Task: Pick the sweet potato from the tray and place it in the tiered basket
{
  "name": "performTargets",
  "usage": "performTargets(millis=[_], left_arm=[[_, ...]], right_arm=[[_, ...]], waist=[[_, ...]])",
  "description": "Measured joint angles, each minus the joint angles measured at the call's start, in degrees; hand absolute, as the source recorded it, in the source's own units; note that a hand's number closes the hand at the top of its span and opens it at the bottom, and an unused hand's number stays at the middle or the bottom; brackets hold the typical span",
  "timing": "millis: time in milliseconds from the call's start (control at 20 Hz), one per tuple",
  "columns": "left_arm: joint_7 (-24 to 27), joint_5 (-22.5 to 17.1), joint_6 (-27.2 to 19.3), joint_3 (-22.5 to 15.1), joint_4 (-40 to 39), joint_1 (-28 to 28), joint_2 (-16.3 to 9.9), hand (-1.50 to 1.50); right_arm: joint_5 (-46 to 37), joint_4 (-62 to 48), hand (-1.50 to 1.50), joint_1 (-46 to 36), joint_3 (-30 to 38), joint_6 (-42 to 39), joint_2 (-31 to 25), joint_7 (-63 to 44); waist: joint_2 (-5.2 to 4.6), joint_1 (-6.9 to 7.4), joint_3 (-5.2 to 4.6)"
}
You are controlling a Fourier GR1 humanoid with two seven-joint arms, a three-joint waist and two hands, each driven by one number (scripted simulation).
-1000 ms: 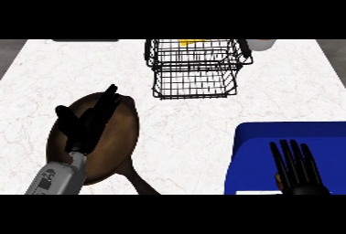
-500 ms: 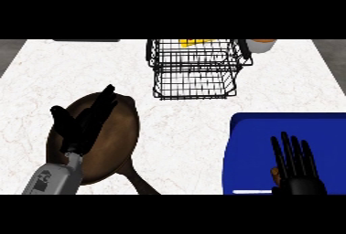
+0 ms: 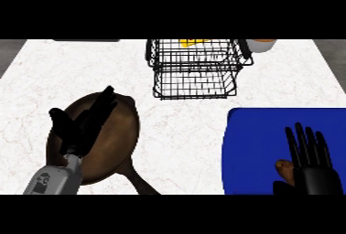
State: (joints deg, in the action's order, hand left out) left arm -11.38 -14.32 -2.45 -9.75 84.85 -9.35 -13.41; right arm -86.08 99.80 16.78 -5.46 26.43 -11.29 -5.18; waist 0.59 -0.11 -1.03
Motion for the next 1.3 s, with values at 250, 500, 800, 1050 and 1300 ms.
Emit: performTargets(millis=[250,500,800,1050,1300], left_arm=[[-0.4,1.0,-0.2,0.7,-1.8,-2.0,1.4,0.00],[-0.7,1.0,0.9,1.5,-0.2,-0.6,1.1,0.00],[-0.5,2.1,1.2,1.4,0.1,0.4,2.2,0.00],[-0.3,3.2,1.3,1.6,-0.3,0.1,3.1,0.00],[-1.4,4.1,1.0,1.8,-0.4,-1.3,3.8,0.00]], right_arm=[[2.4,-3.4,-1.50,-1.2,1.9,2.4,-1.0,2.4],[5.7,-7.7,-1.50,-5.1,4.3,1.7,-2.5,4.9],[7.3,-11.6,-1.50,-8.0,6.2,0.9,-2.8,6.7],[7.8,-16.8,-1.50,-12.5,7.9,0.6,-2.9,7.8],[8.1,-22.4,-1.50,-15.3,9.6,2.4,-3.4,10.2]], waist=[[0.01,-0.21,-0.13],[-0.07,-0.08,-0.05],[-0.14,-0.19,-0.02],[-0.19,-0.18,0.01],[-0.17,-0.27,-0.07]])
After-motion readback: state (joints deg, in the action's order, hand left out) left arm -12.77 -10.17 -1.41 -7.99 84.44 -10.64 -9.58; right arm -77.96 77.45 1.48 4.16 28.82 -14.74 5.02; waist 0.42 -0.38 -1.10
